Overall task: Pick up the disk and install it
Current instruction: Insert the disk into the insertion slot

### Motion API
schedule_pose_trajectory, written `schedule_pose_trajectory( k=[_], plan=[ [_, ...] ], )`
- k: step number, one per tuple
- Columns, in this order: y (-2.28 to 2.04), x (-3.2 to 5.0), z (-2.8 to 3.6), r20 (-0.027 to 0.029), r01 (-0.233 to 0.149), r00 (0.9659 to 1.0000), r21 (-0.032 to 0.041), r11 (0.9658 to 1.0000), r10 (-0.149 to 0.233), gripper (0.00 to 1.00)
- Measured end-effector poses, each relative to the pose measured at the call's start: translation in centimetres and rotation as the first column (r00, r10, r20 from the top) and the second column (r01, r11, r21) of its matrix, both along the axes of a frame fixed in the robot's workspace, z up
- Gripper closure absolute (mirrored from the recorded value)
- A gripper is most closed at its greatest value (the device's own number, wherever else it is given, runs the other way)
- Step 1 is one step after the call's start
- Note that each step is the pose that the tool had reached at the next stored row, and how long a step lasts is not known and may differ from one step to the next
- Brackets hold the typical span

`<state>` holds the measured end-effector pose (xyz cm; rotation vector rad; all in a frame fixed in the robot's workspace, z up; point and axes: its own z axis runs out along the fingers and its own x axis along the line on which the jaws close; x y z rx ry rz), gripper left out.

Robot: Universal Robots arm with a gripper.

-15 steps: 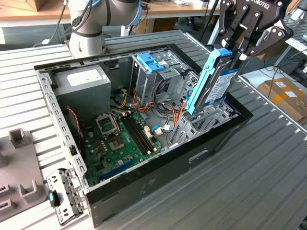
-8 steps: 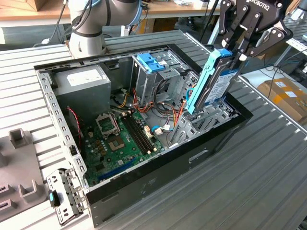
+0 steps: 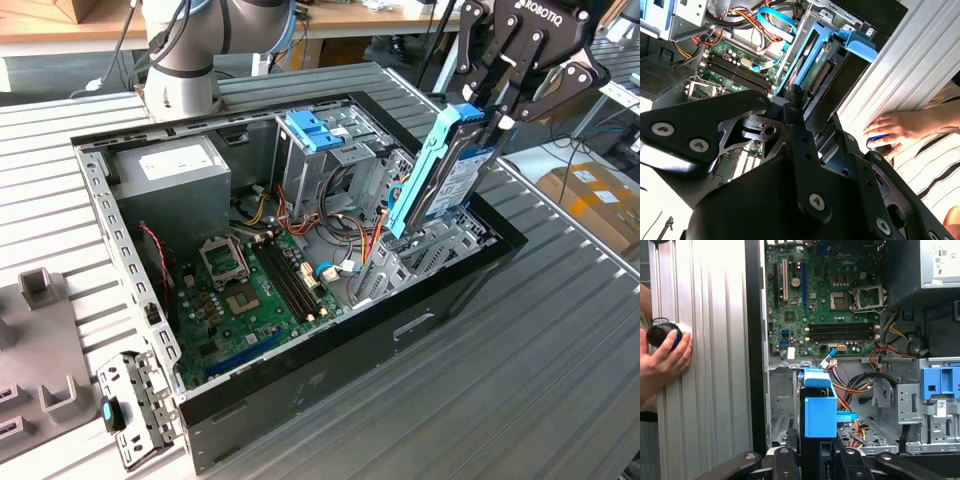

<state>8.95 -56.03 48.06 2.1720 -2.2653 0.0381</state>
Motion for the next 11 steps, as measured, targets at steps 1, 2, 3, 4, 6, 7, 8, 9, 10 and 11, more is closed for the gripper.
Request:
schedule_pose_trajectory(
  k=[1, 2, 3, 4, 6, 7, 8, 9, 10, 11],
  plan=[
    [0.0, 0.0, -0.04, 0.0001, 0.0, 1.0, 0.0002, 1.0, 0.0, 0.65],
    [0.0, 0.0, -0.15, 0.0, 0.0, 1.0, 0.0001, 1.0, 0.0, 0.65],
    [0.0, 0.0, -0.25, 0.0, 0.0, 1.0, 0.0001, 1.0, 0.0, 0.65],
    [-0.01, 0.0, -0.34, 0.0, 0.0, 1.0, 0.0001, 1.0, 0.0, 0.65],
    [-0.02, 0.0, -0.7, 0.0, 0.0, 1.0, 0.0, 1.0, 0.0, 0.65],
    [-0.01, 0.07, -0.8, 0.0001, 0.0, 1.0, 0.0, 1.0, 0.0, 0.65],
    [-0.01, 0.07, -0.82, 0.0001, 0.0, 1.0, 0.0001, 1.0, 0.0, 0.65],
    [-0.02, 0.07, -0.88, 0.0001, 0.0, 1.0, 0.0025, 1.0, 0.0, 0.65],
    [-0.02, 0.07, -0.9, 0.0001, 0.0, 1.0, 0.0035, 1.0, 0.0, 0.65],
    [-0.02, 0.07, -0.91, 0.0, 0.0, 1.0, 0.0036, 1.0, 0.0, 0.65]
  ],
)
